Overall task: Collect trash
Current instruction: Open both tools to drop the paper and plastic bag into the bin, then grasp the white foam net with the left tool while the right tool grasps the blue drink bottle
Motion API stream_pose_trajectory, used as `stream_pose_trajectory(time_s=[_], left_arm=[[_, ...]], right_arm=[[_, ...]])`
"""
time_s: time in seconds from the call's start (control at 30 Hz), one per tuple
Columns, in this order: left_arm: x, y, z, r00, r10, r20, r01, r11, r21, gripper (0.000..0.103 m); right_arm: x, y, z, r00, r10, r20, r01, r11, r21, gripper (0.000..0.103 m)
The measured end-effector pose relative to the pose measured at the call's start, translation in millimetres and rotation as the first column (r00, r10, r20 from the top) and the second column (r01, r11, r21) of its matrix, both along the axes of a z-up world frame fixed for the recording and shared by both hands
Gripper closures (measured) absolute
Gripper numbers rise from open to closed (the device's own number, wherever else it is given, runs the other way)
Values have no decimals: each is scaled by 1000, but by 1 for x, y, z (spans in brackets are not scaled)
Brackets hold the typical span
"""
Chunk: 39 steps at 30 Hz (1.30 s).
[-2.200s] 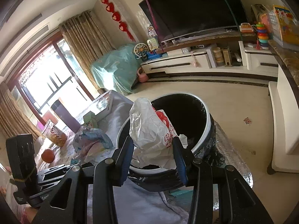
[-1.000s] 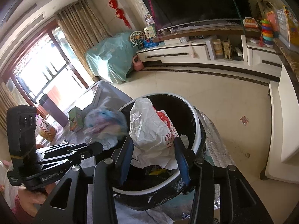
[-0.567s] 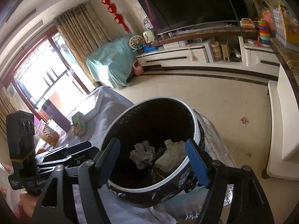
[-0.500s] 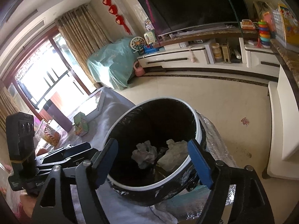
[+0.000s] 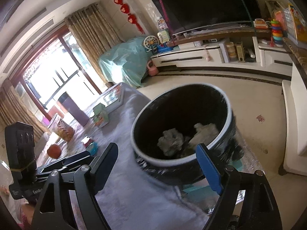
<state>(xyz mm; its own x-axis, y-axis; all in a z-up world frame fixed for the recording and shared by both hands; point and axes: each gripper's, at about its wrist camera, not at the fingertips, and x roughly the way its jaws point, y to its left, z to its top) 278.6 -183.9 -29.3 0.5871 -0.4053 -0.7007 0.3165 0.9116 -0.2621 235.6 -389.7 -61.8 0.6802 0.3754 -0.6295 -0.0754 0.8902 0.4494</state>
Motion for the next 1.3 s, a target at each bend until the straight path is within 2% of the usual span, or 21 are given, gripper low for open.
stream_pose_trajectory(time_s=[0.23,0.47,0.63,0.8,0.9,0.97,1.03,1.17,1.3], left_arm=[[-33,40,11,999,47,12,-47,999,-18,42],[-69,79,15,997,74,20,-74,997,9,36],[-88,103,7,995,100,-15,-99,995,22,32],[-93,108,-9,990,126,-70,-125,992,21,31],[-91,108,-14,988,142,-65,-140,990,31,35],[-88,109,-17,988,134,-70,-134,991,17,63],[-85,112,-20,988,134,-75,-134,991,13,78],[-86,122,-21,987,151,-57,-151,989,11,83],[-86,143,-19,975,219,-39,-219,976,7,83]], right_arm=[[-17,28,-7,999,45,-17,-44,999,10,18],[-26,51,-11,996,85,-25,-85,996,17,18],[-32,69,-13,993,116,-28,-115,993,22,18],[-33,82,-18,990,137,-39,-135,990,32,18],[-33,90,-19,988,149,-42,-148,989,31,18],[-32,96,-20,986,159,-43,-157,987,29,18],[-31,101,-21,985,166,-44,-165,986,28,18],[-29,115,-23,981,190,-35,-189,982,20,18],[-20,135,-27,973,227,-33,-227,974,1,18]])
